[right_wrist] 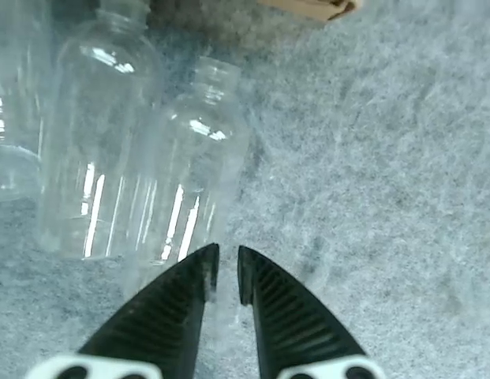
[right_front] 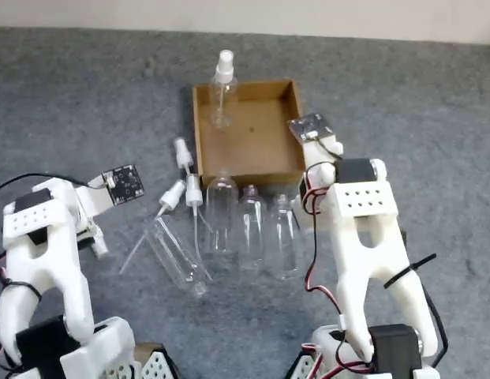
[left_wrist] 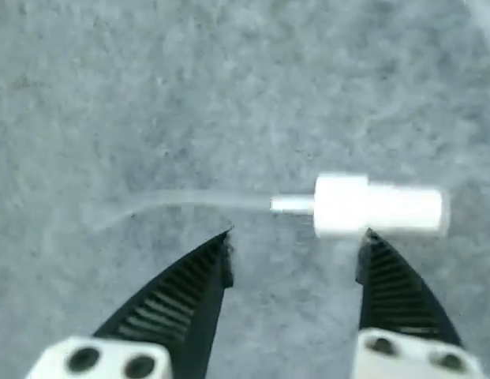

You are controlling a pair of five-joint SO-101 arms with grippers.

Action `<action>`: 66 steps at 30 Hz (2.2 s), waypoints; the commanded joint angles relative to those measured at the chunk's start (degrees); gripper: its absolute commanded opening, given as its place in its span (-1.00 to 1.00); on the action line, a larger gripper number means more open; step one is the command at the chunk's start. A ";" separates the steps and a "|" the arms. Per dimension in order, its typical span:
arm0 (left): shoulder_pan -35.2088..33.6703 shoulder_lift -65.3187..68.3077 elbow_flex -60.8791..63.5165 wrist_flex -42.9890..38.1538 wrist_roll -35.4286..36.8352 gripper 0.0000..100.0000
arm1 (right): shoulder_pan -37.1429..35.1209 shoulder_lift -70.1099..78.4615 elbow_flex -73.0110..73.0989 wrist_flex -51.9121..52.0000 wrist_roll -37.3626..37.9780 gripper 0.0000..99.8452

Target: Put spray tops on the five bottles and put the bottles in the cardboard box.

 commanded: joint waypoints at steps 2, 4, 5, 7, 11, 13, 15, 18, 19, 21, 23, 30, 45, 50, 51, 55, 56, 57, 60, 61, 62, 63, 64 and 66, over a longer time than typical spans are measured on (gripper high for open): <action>-2.68 1.63 1.10 -1.76 -27.25 -0.65 | -0.57 -2.42 -0.22 0.66 0.62 -0.99; -4.00 1.54 0.84 -1.76 -24.53 -0.71 | -0.57 -2.42 -0.22 0.66 0.62 -0.99; -4.44 1.54 0.92 -1.76 -23.74 -0.73 | -0.57 -2.42 -0.22 0.66 0.62 -0.99; -4.88 1.54 1.19 -1.76 -21.45 -0.73 | -0.57 -2.42 -0.22 0.66 0.62 -0.99; -5.05 -1.01 -1.10 -1.76 -7.82 -0.73 | -0.57 -2.42 -0.22 0.66 0.62 -0.99; -5.67 -4.35 -2.95 -1.93 1.05 -0.73 | -0.57 -2.42 -0.22 0.66 0.62 -0.99; -6.46 -7.87 -4.44 -2.11 13.27 -0.73 | -0.57 -2.42 -0.22 0.66 0.62 -0.99; -6.81 -11.21 -5.58 -5.27 29.45 -0.73 | -0.57 -2.42 -0.22 0.66 0.53 -0.99; -6.55 -11.30 -5.05 -7.30 33.32 -0.73 | -0.57 -2.42 -0.22 0.66 0.53 -0.99; -4.88 -11.30 -3.03 -12.48 39.30 -0.73 | -0.57 -2.42 -0.22 0.66 0.53 -0.99; -2.59 -11.30 1.36 -19.08 43.60 -0.73 | -0.57 -2.42 -0.22 0.66 0.53 -0.99; 6.20 -11.30 16.40 -38.33 49.76 -0.73 | -0.57 -2.42 -0.22 0.66 0.53 -0.99; -6.20 -11.30 25.27 -40.70 30.33 -0.73 | -0.57 -2.42 -0.22 0.66 0.53 -0.99; -12.44 -11.82 26.07 -40.62 27.34 -0.73 | -0.57 -2.42 -0.22 0.66 0.53 -0.99; -13.85 -11.82 25.98 -40.62 26.55 -0.73 | -0.57 -2.42 -0.22 0.66 0.53 -0.99; -16.75 -11.91 25.54 -40.62 24.35 -0.73 | -0.57 -2.42 -0.22 0.66 0.53 -0.99; -16.84 -11.91 24.66 -40.62 24.44 -0.73 | -0.57 -2.42 -0.22 0.66 0.53 -0.99; -16.84 -11.91 23.34 -40.35 24.53 -0.73 | -0.57 -2.42 -0.22 0.66 0.53 -0.99; -16.40 -12.18 17.36 -32.00 28.57 -0.73 | -0.57 -2.42 -0.22 0.66 0.53 -0.99; -15.78 -12.97 14.37 -26.55 30.15 -0.73 | -0.57 -2.42 -0.22 0.66 0.53 -0.99; -15.16 -14.02 10.95 -19.52 30.77 -0.73 | -0.57 -2.42 -0.22 0.66 0.53 -0.99; -14.20 -15.34 7.52 -11.87 30.59 -0.73 | -0.57 -2.42 -0.22 0.66 0.53 -0.99; -12.70 -16.84 4.09 -4.13 30.59 -0.73 | -0.57 -2.42 -0.22 0.66 0.53 -0.99; -9.01 -20.18 -1.10 9.05 30.59 -0.73 | -0.57 -2.42 -0.22 0.66 0.53 -0.99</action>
